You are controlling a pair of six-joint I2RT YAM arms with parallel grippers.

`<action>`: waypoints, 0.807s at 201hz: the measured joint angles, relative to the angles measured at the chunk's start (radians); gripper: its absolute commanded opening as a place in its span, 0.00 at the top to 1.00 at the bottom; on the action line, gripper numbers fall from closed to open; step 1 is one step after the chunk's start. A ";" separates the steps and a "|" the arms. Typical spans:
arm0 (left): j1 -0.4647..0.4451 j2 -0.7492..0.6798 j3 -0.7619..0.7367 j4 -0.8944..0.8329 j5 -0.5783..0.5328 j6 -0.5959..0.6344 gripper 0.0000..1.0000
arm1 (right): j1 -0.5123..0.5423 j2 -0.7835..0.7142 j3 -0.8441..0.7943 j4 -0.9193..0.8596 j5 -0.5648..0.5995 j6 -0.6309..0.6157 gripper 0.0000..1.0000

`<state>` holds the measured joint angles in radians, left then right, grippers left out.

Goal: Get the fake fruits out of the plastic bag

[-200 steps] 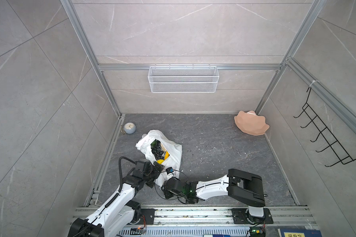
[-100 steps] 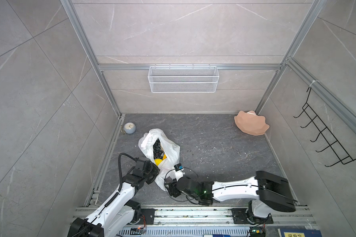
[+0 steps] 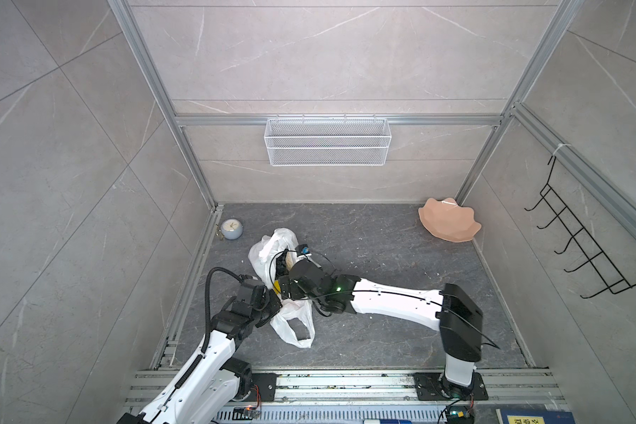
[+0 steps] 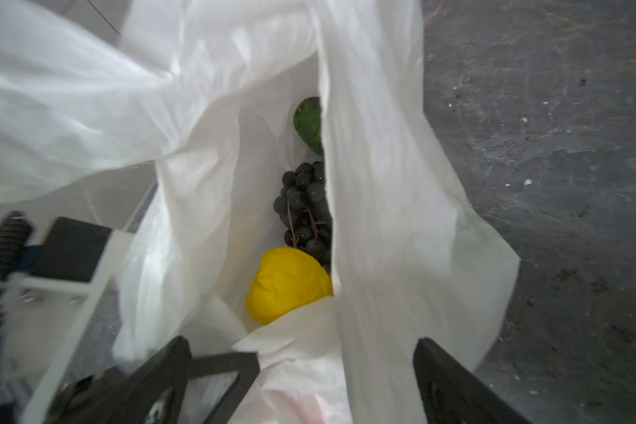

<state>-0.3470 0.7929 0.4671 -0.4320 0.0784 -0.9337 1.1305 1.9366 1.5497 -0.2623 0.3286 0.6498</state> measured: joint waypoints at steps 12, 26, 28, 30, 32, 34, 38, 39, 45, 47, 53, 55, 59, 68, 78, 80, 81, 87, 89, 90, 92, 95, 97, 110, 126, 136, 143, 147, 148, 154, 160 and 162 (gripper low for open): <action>0.000 0.000 0.013 -0.012 0.000 0.016 1.00 | -0.018 0.080 0.099 -0.070 0.021 -0.002 0.13; 0.000 0.000 0.026 -0.024 -0.004 0.035 1.00 | -0.054 0.161 0.196 -0.134 0.041 -0.002 0.27; 0.000 0.000 0.029 -0.027 -0.006 0.039 1.00 | -0.061 0.171 0.209 -0.143 0.044 -0.002 0.30; 0.000 0.000 0.032 -0.031 -0.008 0.043 1.00 | -0.070 0.181 0.219 -0.150 0.044 -0.008 0.33; 0.001 0.000 0.034 -0.035 -0.009 0.046 1.00 | -0.074 0.187 0.225 -0.154 0.046 -0.005 0.36; 0.001 0.000 0.038 -0.040 -0.010 0.048 1.00 | -0.082 0.194 0.233 -0.158 0.047 0.005 0.39; 0.003 0.001 0.046 -0.049 -0.016 0.057 1.00 | -0.098 0.204 0.241 -0.167 0.045 -0.002 0.44; 0.003 0.001 0.048 -0.051 -0.017 0.058 1.00 | -0.100 0.205 0.242 -0.169 0.045 0.002 0.46; 0.010 0.003 0.064 -0.069 -0.022 0.073 1.00 | -0.125 0.212 0.242 -0.177 0.040 0.006 0.53; 0.012 0.005 0.072 -0.074 -0.024 0.077 1.00 | -0.134 0.213 0.240 -0.181 0.040 0.019 0.55; 0.025 0.010 0.094 -0.088 -0.027 0.094 1.00 | -0.161 0.212 0.226 -0.183 0.033 0.022 0.61; 0.028 0.012 0.100 -0.093 -0.026 0.097 1.00 | -0.170 0.209 0.216 -0.179 0.028 0.031 0.63; 0.044 0.021 0.122 -0.103 -0.025 0.111 1.00 | -0.187 0.198 0.187 -0.159 0.018 0.036 0.67; 0.081 0.041 0.167 -0.115 -0.021 0.137 1.00 | -0.220 0.161 0.101 -0.116 -0.001 0.063 0.73; 0.137 0.077 0.221 -0.116 -0.013 0.167 1.00 | -0.249 0.099 -0.032 -0.061 -0.024 0.092 0.77; 0.146 0.084 0.229 -0.116 -0.009 0.171 1.00 | -0.252 0.090 -0.053 -0.051 -0.031 0.104 0.78; 0.154 0.090 0.238 -0.116 -0.003 0.175 1.00 | -0.253 0.084 -0.064 -0.046 -0.033 0.107 0.78; 0.191 0.120 0.273 -0.111 0.011 0.190 1.00 | -0.260 0.043 -0.149 -0.008 -0.050 0.135 0.79; 0.198 0.126 0.282 -0.109 0.013 0.193 1.00 | -0.261 0.029 -0.177 0.000 -0.056 0.143 0.80; 0.202 0.130 0.286 -0.108 0.014 0.195 1.00 | -0.261 0.024 -0.187 0.003 -0.058 0.146 0.80; 0.216 0.147 0.299 -0.104 0.025 0.201 1.00 | -0.260 0.008 -0.216 0.017 -0.063 0.159 0.81; 0.231 0.164 0.317 -0.099 0.029 0.207 1.00 | -0.257 -0.009 -0.253 0.038 -0.075 0.178 0.81; 0.241 0.179 0.329 -0.094 0.040 0.212 1.00 | -0.254 -0.022 -0.280 0.052 -0.081 0.189 0.81; 0.278 0.277 0.406 -0.079 0.086 0.241 1.00 | -0.212 -0.082 -0.408 0.142 -0.106 0.262 0.83; 0.291 0.413 0.504 -0.067 0.137 0.272 1.00 | -0.117 -0.109 -0.482 0.209 -0.103 0.336 0.84; 0.293 0.486 0.555 -0.054 0.166 0.288 1.00 | -0.061 -0.110 -0.502 0.244 -0.101 0.373 0.81; 0.294 0.520 0.576 -0.045 0.184 0.297 1.00 | -0.019 -0.111 -0.521 0.282 -0.102 0.398 0.77; 0.293 0.533 0.583 -0.038 0.191 0.304 1.00 | 0.000 -0.113 -0.533 0.303 -0.101 0.412 0.75; 0.293 0.535 0.583 -0.037 0.192 0.306 1.00 | 0.003 -0.113 -0.536 0.307 -0.102 0.412 0.73; 0.288 0.541 0.584 -0.034 0.195 0.315 1.00 | 0.024 -0.119 -0.560 0.339 -0.104 0.431 0.68; 0.281 0.541 0.583 -0.041 0.192 0.326 1.00 | 0.034 -0.130 -0.587 0.362 -0.104 0.446 0.63; 0.279 0.540 0.582 -0.043 0.190 0.328 1.00 | 0.036 -0.133 -0.594 0.367 -0.105 0.444 0.60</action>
<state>-0.0681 1.3331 1.0492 -0.4747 0.2687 -0.6056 1.1664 1.8034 0.9554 0.1051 0.2241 1.0935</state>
